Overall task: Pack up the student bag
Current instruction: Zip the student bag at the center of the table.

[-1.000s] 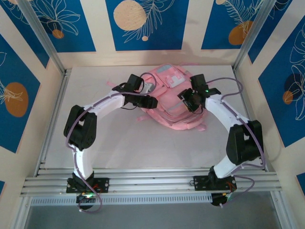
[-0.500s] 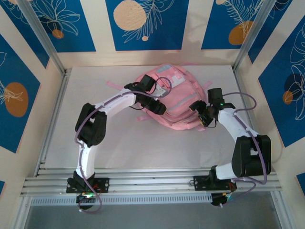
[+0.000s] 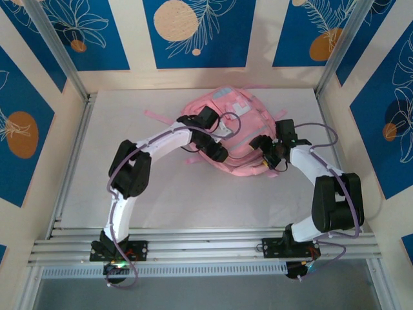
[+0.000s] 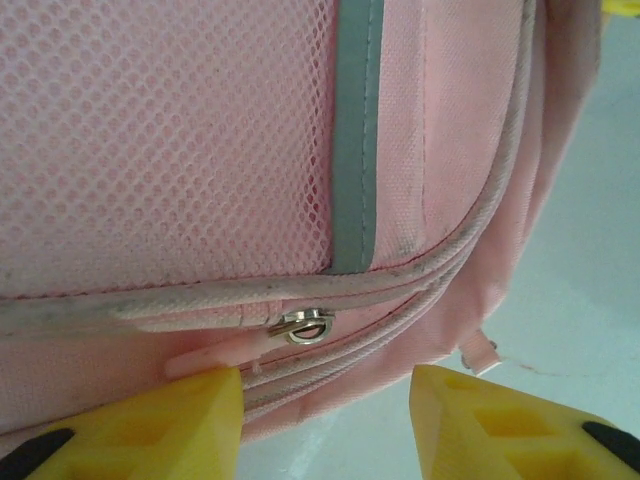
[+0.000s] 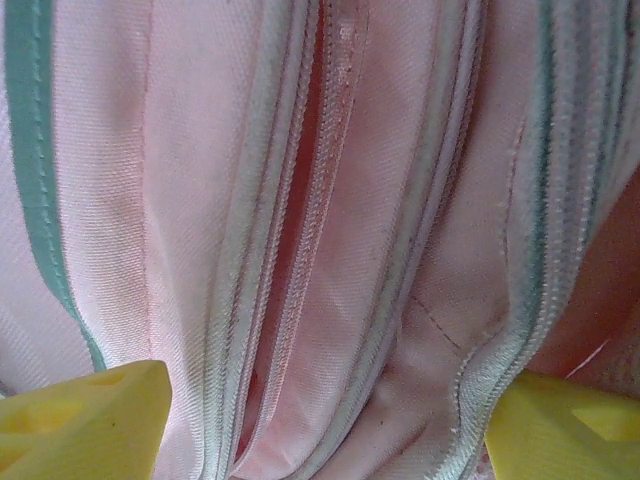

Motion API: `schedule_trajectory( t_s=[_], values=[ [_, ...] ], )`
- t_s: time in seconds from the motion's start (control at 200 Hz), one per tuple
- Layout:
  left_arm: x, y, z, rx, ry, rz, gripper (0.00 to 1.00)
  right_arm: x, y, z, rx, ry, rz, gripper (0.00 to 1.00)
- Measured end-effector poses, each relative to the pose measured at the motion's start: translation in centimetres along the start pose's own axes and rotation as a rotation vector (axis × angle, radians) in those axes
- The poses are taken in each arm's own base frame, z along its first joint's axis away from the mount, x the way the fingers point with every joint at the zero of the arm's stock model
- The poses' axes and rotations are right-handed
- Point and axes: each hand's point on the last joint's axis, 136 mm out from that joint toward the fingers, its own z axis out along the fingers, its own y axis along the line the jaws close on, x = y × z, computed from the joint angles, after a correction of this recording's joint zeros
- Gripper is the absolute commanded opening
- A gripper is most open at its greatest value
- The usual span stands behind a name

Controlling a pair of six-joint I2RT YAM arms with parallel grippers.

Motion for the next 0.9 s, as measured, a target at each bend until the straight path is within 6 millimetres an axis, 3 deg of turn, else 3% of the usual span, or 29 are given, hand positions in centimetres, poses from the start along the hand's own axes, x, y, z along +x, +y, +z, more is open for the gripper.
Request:
schedule_trajectory(
  t_s=[0.26, 0.465, 0.605, 0.9],
  values=[
    [-0.4, 1.9, 0.0, -0.145, -0.001, 0.019, 0.62, 0.3, 0.3, 0.2, -0.001, 0.008, -0.018, 0.79],
    [-2.0, 3.0, -0.9, -0.209, -0.049, 0.024, 0.61, 0.4, 0.4, 0.3, 0.003, 0.013, -0.028, 0.79],
    [-2.0, 2.8, 0.0, -0.173, -0.038, 0.019, 0.49, 0.6, 0.3, 0.7, 0.011, 0.023, -0.031, 0.78],
    [-1.6, 2.3, 1.2, -0.090, -0.025, 0.020, 0.04, 0.8, 0.8, 1.3, 0.022, 0.028, -0.050, 0.78]
  ],
)
